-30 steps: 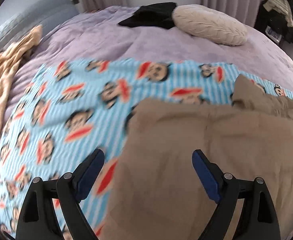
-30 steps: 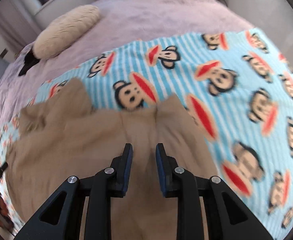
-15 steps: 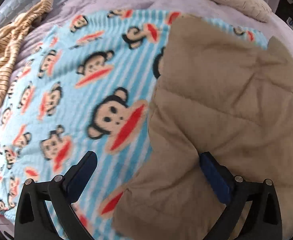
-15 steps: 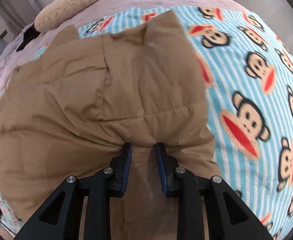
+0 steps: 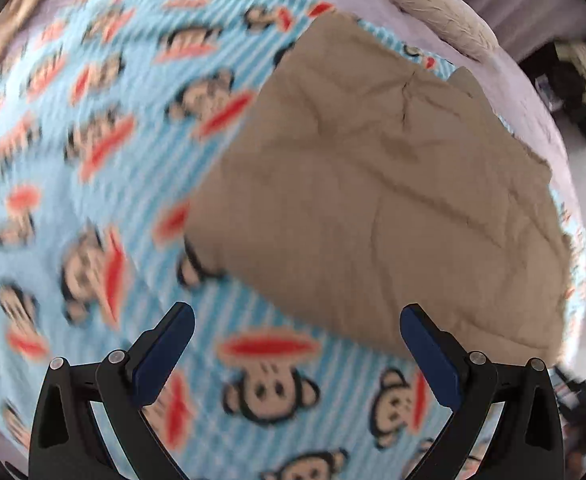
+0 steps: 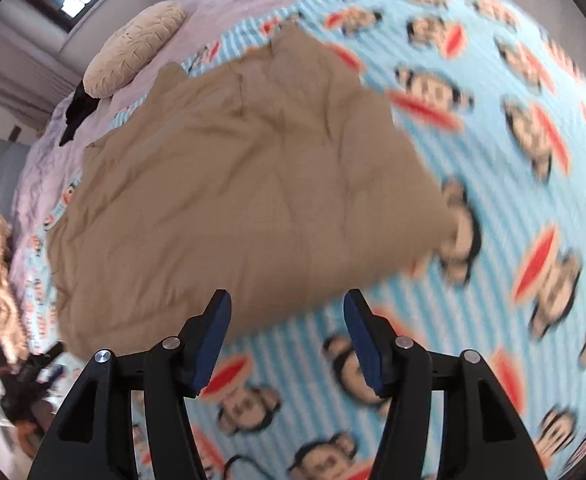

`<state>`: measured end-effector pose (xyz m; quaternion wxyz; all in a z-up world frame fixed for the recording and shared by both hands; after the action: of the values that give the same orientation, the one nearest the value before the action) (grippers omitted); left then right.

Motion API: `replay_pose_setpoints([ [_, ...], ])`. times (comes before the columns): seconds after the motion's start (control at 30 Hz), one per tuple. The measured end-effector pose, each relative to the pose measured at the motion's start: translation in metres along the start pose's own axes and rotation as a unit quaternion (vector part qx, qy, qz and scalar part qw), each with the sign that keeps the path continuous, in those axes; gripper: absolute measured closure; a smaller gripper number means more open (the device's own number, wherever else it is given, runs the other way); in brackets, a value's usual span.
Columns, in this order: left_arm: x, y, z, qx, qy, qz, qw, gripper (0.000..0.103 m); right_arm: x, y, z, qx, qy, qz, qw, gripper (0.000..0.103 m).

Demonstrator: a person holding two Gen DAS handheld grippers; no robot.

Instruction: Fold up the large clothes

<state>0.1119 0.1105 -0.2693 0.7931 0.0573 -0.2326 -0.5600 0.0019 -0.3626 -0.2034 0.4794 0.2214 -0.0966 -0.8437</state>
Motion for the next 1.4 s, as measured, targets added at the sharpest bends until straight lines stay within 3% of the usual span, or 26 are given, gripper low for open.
replay_pose_setpoints([
  [0.17,-0.012,-0.022,-0.005,-0.037,-0.061,0.095,0.9930,0.000,0.014,-0.027,-0.011,-0.044,0.017,-0.072,0.996,0.040],
  [0.27,-0.011,-0.028,-0.017,-0.052,-0.090,0.126,0.9865,0.000,0.022,-0.030,-0.017,-0.051,0.049,-0.130,0.989,0.026],
  [0.37,0.000,-0.026,-0.033,-0.059,-0.112,0.136,0.9825,0.000,0.029,-0.028,-0.026,-0.049,0.094,-0.198,0.974,0.022],
  [0.53,0.020,-0.001,-0.055,-0.032,-0.100,0.110,0.9884,0.000,0.041,-0.023,-0.049,-0.046,0.146,-0.302,0.941,0.021],
  [0.63,0.028,0.016,-0.065,-0.015,-0.090,0.104,0.9903,0.000,0.041,-0.019,-0.063,-0.048,0.165,-0.318,0.932,0.021],
  [0.83,0.029,0.026,-0.085,0.005,-0.080,0.163,0.9834,0.002,0.030,-0.010,-0.094,-0.050,0.205,-0.331,0.920,0.021],
  [0.9,0.032,0.027,-0.085,0.012,-0.070,0.156,0.9852,0.021,0.029,-0.009,-0.099,-0.051,0.210,-0.347,0.913,0.021],
  [0.97,0.040,0.030,-0.081,0.016,-0.075,0.138,0.9874,0.055,0.029,-0.009,-0.102,-0.050,0.212,-0.362,0.906,0.021],
  [1.0,0.043,0.032,-0.077,0.020,-0.069,0.121,0.9900,0.061,0.029,-0.009,-0.102,-0.052,0.211,-0.363,0.906,0.022],
  [1.07,0.053,0.038,-0.068,0.034,-0.044,0.066,0.9963,0.074,0.030,-0.010,-0.102,-0.057,0.207,-0.360,0.908,0.039],
  [1.1,0.062,0.038,-0.062,0.043,-0.024,0.025,0.9985,0.076,0.030,-0.011,-0.102,-0.060,0.206,-0.357,0.909,0.054],
  [1.13,0.070,0.038,-0.057,0.051,-0.010,-0.008,0.9986,0.079,0.030,-0.010,-0.102,-0.059,0.206,-0.355,0.910,0.063],
  [1.2,0.082,0.036,-0.048,0.066,0.012,-0.057,0.9961,0.082,0.028,-0.009,-0.096,-0.052,0.201,-0.336,0.919,0.072],
  [1.27,0.087,0.033,-0.037,0.080,0.021,-0.082,0.9932,0.083,0.022,-0.006,-0.087,-0.046,0.198,-0.309,0.929,0.076],
  [1.4,0.088,0.029,-0.007,0.102,0.005,-0.091,0.9906,0.083,0.012,-0.002,-0.065,-0.040,0.221,-0.274,0.935,0.081],
])
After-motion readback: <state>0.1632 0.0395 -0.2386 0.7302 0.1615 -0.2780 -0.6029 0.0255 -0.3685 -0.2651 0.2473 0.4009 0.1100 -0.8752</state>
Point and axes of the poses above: each gripper's, at about its wrist camera, not at the fingertips, and z roughly against the way its jaws point, x to its right, y to its top, the point moved 6 cm from there along -z, roughly the way its jaws point, and after that the axes turned 12 degrees about x, right-handed, at the moved point
